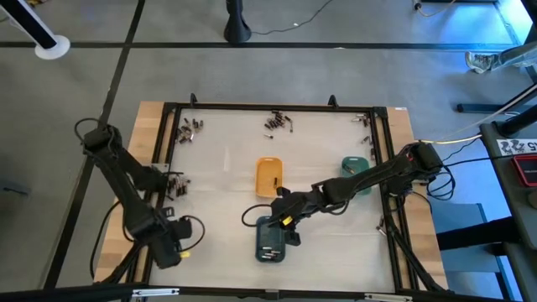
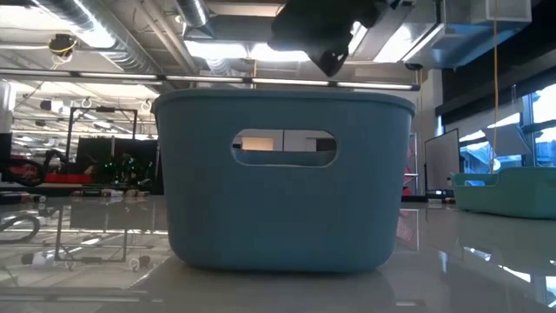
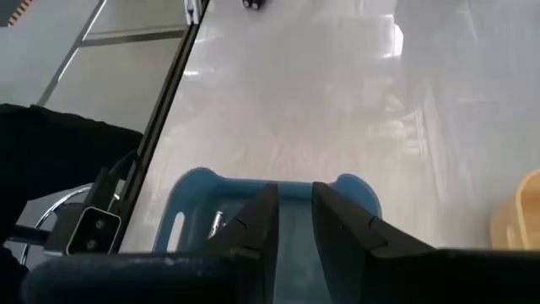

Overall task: Sort batteries
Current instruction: Put the silver battery into the green bin

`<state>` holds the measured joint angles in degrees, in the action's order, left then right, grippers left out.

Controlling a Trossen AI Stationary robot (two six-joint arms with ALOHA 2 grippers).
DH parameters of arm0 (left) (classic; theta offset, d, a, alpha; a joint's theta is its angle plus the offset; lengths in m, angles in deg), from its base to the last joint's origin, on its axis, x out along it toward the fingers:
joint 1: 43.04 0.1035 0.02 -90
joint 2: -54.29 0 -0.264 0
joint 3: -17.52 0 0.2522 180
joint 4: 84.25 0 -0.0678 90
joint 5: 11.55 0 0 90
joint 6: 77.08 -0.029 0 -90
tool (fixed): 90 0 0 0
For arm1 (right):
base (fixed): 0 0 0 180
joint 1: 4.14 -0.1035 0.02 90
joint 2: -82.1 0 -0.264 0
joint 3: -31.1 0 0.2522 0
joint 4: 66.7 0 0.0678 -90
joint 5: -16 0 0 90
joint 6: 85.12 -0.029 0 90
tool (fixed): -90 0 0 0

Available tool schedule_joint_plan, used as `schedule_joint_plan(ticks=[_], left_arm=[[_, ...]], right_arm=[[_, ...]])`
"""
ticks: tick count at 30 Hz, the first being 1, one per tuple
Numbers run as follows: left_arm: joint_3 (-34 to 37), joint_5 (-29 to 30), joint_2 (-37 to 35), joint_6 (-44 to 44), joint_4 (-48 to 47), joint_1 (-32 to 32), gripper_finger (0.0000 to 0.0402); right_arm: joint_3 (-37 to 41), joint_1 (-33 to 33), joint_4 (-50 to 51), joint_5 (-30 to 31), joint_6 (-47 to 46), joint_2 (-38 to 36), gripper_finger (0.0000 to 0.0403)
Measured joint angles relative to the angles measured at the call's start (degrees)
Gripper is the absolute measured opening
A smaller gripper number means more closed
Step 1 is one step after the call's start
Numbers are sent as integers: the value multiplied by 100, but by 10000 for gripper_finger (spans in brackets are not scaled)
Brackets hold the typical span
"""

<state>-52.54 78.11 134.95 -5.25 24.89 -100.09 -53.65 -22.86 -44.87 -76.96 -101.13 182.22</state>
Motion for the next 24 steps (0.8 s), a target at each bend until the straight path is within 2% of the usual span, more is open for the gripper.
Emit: schedule_joint_plan(ticks=[9, 12, 24], left_arm=[[613, 13, 3, -173, 1351, -619, 159], [679, 9, 108, -370, 1365, -646, 159], [718, 3, 767, -1077, 1613, -637, 159]], right_arm=[[2, -80, 227, 145, -31, -2, 76], [2, -161, 290, 373, -30, -2, 76], [2, -197, 474, 494, -170, -2, 76]])
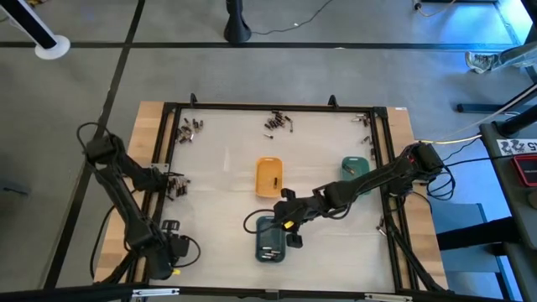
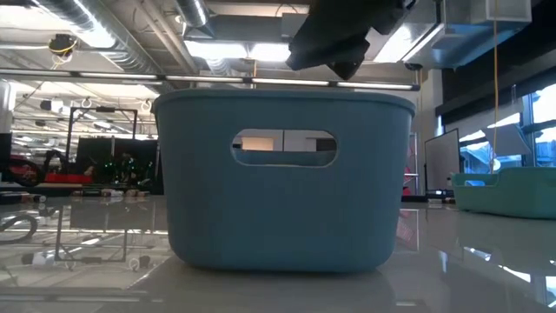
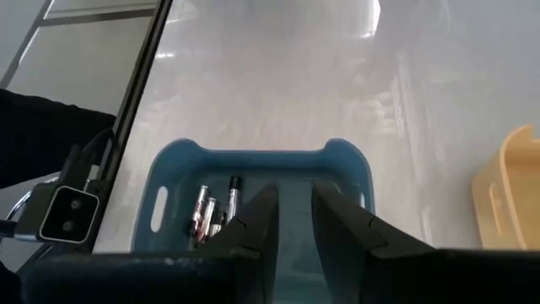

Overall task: Sort batteries
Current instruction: Put the silver battery into the green bin

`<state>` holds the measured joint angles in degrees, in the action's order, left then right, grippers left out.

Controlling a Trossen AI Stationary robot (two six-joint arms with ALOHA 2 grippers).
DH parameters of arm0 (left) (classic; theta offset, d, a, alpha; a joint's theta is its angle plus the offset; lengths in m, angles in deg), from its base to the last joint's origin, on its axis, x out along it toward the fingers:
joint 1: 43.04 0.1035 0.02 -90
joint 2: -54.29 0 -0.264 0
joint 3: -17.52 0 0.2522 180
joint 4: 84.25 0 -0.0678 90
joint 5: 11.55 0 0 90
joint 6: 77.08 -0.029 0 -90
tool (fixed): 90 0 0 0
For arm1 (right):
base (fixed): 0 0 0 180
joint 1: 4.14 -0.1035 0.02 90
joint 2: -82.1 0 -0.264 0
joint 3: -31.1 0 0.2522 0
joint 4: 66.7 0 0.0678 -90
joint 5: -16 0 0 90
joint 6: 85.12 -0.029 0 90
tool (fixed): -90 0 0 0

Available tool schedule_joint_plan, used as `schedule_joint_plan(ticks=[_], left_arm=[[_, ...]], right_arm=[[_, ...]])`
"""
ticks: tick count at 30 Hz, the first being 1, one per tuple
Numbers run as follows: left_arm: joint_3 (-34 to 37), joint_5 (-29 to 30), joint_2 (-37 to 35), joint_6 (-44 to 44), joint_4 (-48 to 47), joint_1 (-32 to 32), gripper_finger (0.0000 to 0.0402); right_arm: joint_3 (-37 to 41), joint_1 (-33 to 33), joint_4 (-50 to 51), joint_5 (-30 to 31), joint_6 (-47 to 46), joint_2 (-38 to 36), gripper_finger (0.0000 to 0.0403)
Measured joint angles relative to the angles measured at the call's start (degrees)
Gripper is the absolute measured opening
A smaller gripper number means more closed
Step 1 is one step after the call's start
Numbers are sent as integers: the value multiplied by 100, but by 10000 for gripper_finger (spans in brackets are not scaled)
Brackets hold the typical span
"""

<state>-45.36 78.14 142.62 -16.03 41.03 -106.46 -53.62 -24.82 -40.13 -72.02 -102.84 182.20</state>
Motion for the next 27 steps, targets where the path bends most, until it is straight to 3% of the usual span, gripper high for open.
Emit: schedule_joint_plan(ticks=[12, 20, 27], left_arm=[[-205, -16, 115, -304, 210, -2, 154], [-242, -189, 115, 48, 831, -302, 129], [-240, -147, 176, 413, 493, -459, 119]], right_arm=[[0, 7, 32, 58, 0, 0, 76], [0, 9, 36, 151, 1, 0, 76], [0, 9, 46, 228, 6, 0, 76]])
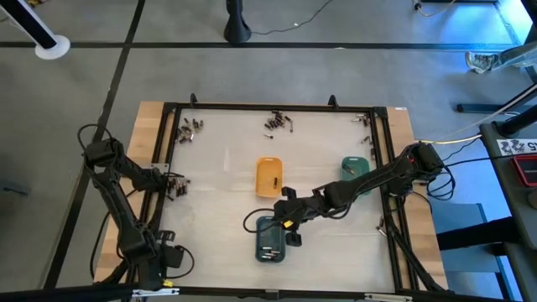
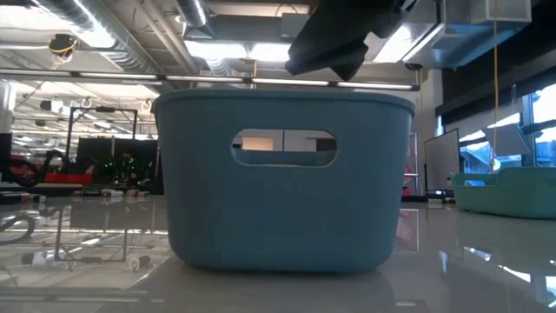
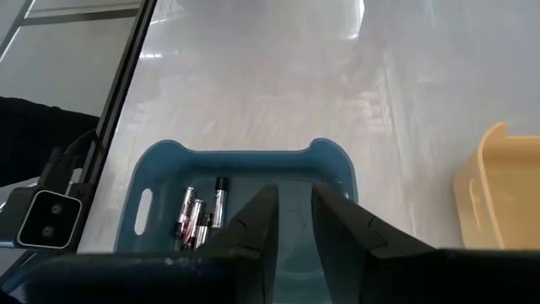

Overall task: Sort batteries
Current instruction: Put the silver battery into the green bin

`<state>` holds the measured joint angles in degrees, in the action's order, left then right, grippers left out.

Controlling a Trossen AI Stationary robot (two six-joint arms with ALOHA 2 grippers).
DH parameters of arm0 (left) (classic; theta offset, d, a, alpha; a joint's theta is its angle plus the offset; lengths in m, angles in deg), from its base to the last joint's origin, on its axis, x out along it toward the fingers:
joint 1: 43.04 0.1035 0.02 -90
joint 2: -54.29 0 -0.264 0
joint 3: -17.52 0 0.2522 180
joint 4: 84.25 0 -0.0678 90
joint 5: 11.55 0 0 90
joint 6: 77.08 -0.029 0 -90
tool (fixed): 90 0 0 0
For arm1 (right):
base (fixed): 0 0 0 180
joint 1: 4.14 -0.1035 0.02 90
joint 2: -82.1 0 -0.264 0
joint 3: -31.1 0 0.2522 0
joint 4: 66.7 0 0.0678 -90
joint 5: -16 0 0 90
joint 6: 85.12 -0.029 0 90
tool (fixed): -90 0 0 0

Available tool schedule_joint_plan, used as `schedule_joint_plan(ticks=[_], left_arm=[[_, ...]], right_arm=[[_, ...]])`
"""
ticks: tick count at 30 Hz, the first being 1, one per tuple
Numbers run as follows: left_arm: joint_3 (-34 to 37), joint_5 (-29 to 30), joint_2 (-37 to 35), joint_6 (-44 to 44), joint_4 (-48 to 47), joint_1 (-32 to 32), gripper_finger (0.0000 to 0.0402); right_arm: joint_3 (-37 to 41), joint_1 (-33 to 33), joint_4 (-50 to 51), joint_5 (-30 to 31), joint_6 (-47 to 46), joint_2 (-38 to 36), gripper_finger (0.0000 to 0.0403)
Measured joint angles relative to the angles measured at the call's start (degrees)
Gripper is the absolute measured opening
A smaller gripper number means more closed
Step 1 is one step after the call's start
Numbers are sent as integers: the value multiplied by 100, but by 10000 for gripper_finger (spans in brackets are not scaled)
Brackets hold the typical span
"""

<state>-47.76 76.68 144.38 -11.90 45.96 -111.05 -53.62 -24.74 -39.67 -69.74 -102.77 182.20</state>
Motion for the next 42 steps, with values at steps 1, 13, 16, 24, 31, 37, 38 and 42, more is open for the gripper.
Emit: schedule_joint_plan(ticks=[1, 13, 16, 24, 31, 37, 38, 42], left_arm=[[0, 38, 5, 4, 17, -2, 119], [48, 128, 341, -215, 17, 0, 119], [42, 120, 477, -221, 30, 0, 119], [26, 118, 661, -92, -27, 0, 115], [31, 211, 673, 572, -201, 9, 59], [36, 283, 675, 681, -115, 45, 35], [42, 283, 673, 654, -95, 52, 35], [26, 285, 590, 643, -105, 66, 35]], right_arm=[[0, 0, 6, 19, 8, 0, 76], [0, -2, 27, 19, 7, 0, 76], [0, -2, 27, 19, 5, 0, 76], [0, -2, 27, 24, 0, 0, 76], [0, -2, 25, 78, -3, 0, 76], [0, -2, 27, 74, -2, 0, 76], [0, -2, 27, 72, -2, 0, 76], [0, -2, 32, -91, -4, 0, 76]])
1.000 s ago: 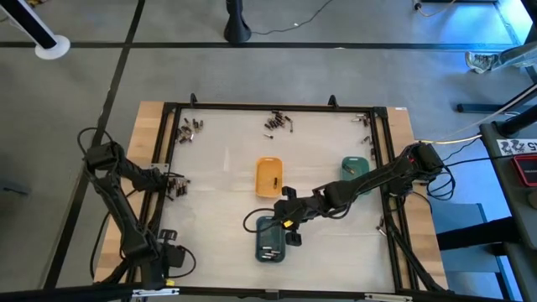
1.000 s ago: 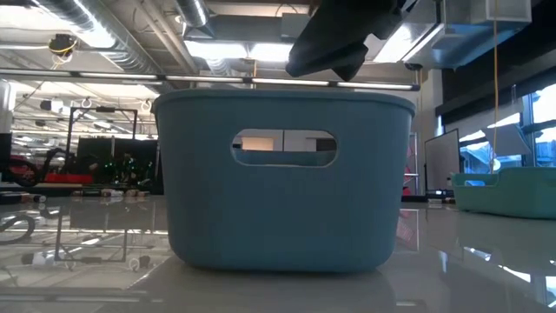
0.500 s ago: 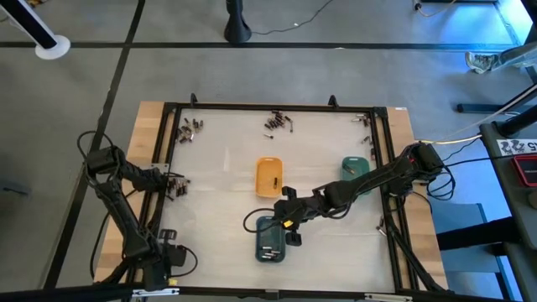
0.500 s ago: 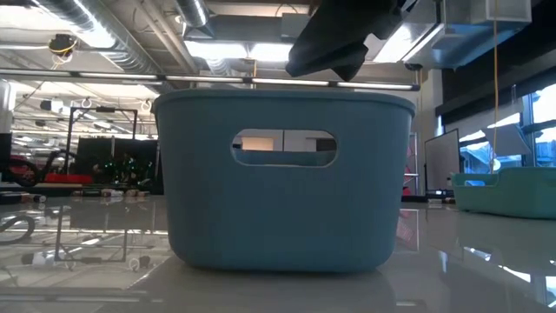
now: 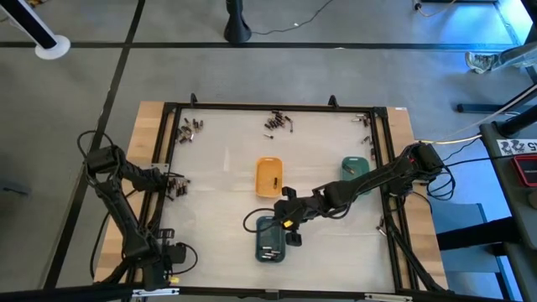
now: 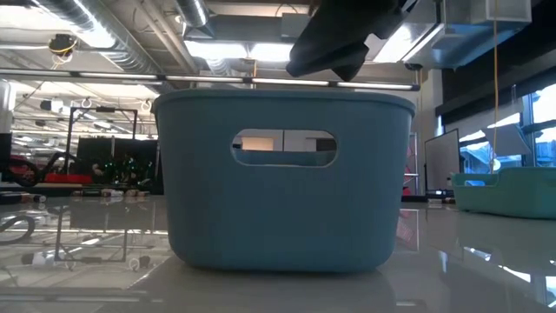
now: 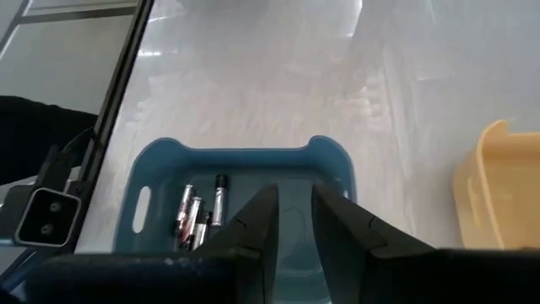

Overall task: Sort batteries
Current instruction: Put the silver battery into the green bin

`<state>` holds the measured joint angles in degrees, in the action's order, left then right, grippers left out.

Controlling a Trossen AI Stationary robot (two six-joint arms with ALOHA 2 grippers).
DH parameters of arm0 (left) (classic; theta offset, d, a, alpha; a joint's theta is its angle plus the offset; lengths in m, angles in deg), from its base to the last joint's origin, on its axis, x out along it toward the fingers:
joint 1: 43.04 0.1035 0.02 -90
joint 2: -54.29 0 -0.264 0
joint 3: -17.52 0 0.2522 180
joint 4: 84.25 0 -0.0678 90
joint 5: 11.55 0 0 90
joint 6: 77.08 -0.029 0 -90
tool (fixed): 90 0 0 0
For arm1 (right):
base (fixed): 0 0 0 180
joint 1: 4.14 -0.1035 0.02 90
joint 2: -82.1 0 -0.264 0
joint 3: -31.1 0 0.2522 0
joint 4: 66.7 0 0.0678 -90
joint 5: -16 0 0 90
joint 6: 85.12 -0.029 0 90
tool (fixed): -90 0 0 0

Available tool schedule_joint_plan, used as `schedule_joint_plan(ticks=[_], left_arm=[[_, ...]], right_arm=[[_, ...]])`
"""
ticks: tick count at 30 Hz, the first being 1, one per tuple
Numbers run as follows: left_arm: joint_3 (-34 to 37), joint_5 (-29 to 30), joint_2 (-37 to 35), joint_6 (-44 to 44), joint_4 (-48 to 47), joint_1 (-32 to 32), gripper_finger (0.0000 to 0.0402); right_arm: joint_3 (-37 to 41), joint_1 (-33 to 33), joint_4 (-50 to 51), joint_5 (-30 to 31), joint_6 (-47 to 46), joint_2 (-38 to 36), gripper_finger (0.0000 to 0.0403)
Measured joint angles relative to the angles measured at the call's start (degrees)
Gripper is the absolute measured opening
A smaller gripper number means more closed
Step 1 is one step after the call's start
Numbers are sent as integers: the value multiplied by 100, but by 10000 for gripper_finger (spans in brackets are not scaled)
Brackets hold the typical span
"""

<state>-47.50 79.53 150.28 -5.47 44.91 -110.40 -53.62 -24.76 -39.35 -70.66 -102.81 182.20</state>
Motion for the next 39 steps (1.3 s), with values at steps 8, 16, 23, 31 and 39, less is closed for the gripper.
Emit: schedule_joint_plan(ticks=[8, 16, 23, 31, 39], left_arm=[[24, 162, -540, -1, -6, 65, 35], [15, 762, -1391, -683, -245, 682, 39], [12, 2052, -2151, -1330, -586, 1643, 36], [4, 2415, -2348, -2772, 435, 3060, 39], [4, 2279, -2334, -4868, 3108, 4456, 47]], right_arm=[[2, 0, 305, -82, -2, -238, 76], [2, -4, 1597, 622, -337, -1081, 76], [2, -285, 3501, 1912, -1458, -1802, 76], [146, -1167, 5123, 3115, -3831, -2476, 76], [1188, -1499, 1975, 4620, -3097, -2656, 76]])
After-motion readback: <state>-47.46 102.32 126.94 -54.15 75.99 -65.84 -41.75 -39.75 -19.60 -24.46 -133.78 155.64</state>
